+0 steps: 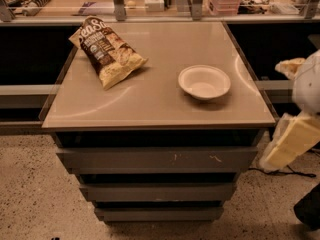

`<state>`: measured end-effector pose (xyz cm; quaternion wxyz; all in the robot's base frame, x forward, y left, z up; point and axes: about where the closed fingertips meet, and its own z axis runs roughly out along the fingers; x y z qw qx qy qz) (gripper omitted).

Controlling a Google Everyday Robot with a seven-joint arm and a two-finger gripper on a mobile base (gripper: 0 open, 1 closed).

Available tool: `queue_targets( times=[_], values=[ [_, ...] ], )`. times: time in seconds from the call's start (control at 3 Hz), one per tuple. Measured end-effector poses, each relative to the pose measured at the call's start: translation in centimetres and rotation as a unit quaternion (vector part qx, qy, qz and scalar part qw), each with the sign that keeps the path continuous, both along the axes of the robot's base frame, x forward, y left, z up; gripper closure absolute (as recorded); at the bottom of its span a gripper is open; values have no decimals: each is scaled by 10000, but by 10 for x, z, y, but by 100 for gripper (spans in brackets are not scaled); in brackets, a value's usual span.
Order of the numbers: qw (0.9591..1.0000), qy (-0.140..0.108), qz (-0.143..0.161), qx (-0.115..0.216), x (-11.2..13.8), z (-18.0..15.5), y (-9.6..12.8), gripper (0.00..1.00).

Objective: Open top drawer

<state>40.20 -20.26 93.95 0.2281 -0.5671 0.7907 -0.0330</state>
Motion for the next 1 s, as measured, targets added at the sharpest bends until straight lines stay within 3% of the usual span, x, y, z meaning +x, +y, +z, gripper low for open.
queue_targets(
  times=[0.33,0.67,1.0],
  values=[
    [9976,-19,-210,655,-23,-56,2,0],
    [9885,47,-354,1470,-26,-129,12,0],
    [9826,-261,-513,1768,-10,-125,16,0]
  ],
)
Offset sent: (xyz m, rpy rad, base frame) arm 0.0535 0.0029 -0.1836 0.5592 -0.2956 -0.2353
